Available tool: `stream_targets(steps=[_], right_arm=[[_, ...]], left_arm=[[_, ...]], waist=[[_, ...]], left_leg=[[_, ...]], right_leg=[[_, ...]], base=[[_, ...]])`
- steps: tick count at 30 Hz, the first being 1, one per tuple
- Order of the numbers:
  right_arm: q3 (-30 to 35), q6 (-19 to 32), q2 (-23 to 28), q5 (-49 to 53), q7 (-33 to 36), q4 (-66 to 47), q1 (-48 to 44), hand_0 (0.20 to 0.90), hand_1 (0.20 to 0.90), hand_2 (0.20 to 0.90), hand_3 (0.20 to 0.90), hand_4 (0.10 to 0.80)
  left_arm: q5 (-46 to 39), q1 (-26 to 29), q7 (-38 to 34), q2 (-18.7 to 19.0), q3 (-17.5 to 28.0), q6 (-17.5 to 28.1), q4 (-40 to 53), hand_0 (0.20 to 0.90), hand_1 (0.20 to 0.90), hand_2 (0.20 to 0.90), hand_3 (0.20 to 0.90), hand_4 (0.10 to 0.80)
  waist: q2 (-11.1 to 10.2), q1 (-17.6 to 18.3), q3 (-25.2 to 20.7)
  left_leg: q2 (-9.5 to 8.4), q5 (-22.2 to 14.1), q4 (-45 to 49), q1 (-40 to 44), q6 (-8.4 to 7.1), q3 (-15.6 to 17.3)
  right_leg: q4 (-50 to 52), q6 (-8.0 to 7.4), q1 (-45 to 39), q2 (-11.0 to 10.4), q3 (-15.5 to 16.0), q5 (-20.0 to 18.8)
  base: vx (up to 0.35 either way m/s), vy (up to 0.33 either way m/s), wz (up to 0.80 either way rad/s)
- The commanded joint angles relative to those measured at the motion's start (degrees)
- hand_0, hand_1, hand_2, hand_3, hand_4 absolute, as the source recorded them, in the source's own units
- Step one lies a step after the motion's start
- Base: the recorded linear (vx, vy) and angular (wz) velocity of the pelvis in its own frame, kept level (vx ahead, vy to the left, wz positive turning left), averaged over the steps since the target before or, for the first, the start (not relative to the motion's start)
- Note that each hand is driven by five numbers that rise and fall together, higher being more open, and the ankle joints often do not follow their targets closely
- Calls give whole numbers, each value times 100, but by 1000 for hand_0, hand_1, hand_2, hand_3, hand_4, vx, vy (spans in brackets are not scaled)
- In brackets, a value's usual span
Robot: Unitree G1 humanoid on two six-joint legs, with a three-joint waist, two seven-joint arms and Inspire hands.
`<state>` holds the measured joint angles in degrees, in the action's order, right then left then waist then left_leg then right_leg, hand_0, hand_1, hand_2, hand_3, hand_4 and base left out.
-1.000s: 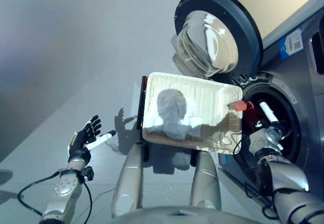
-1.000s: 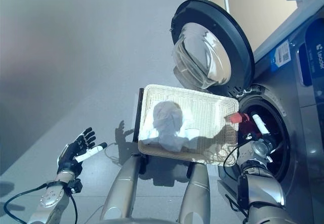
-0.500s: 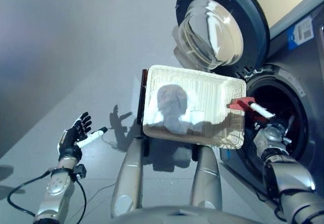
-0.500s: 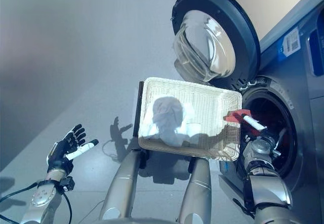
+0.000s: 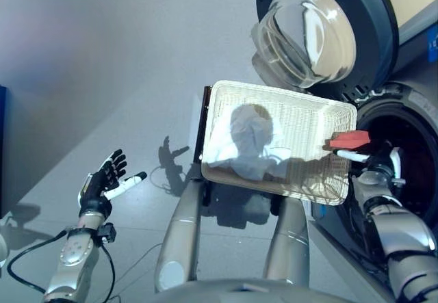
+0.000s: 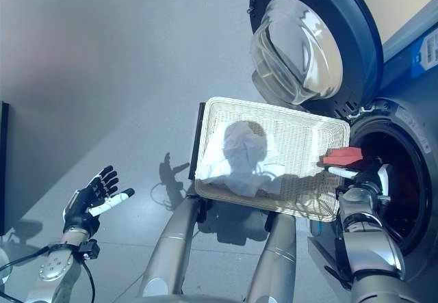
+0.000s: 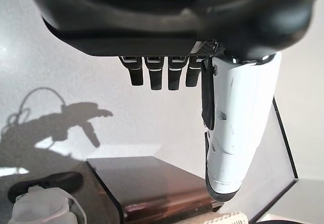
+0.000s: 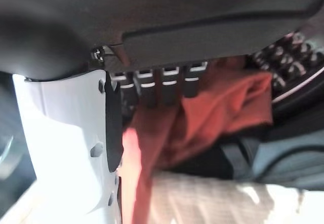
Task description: Pick up the clothes and place them into the washing machine
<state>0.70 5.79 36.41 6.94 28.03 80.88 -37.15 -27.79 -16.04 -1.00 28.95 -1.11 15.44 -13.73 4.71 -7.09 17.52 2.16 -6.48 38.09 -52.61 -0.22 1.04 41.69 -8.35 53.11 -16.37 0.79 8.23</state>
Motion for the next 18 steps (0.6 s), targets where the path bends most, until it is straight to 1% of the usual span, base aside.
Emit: stream_targets(steps=[1,2,6,8,10,12,18], right_arm=[[136,30,702,284,464,183,190,900,900,900,900,800],[92,28,680,253,536,154,186,900,900,900,900,800],[-28,96,649,196,574,-30,148,900,900,900,900,800],[-79,144,630,206,543,-127,133,900,900,900,900,800],[-154,302,589,309,373,-405,166,900,900,900,900,800],[-369,346,585,163,303,-596,247,900,900,900,900,800],[-360,67,671,144,461,154,-122,900,900,900,900,800]], left_arm=[[-82,-347,-125,340,168,378,478,900,900,900,900,800],[-69,-328,-161,299,135,377,433,900,900,900,900,800],[-95,-370,-228,247,121,423,550,900,900,900,900,800],[-135,-398,-248,260,132,449,652,900,900,900,900,800],[-214,-425,-255,294,158,511,766,900,900,900,900,800],[-316,-445,-247,324,145,574,857,900,900,900,900,800],[-454,-587,-249,373,76,595,1052,900,900,900,900,800]], waist=[[147,23,-321],[165,40,-317],[200,52,-285],[209,52,-274],[230,52,-239],[249,59,-212],[339,-54,-260]], left_leg=[[117,-65,82,-164,-280,-187],[149,-147,235,-211,-279,-164],[180,-231,450,-377,-283,-147],[184,-228,486,-444,-286,-142],[187,-222,526,-525,-286,-137],[180,-211,561,-613,-283,-135],[142,-239,713,-793,-279,-162]], right_leg=[[128,121,249,25,-93,-75],[284,145,318,20,-104,3],[479,157,505,2,-162,51],[499,164,553,1,-168,58],[542,176,654,25,-198,65],[604,187,757,24,-203,81],[892,204,966,23,-201,204]], base=[[0,0,0],[0,0,0],[-10,-7,-6],[-10,-8,-2],[-17,-1,0],[0,0,0],[1,-17,5]])
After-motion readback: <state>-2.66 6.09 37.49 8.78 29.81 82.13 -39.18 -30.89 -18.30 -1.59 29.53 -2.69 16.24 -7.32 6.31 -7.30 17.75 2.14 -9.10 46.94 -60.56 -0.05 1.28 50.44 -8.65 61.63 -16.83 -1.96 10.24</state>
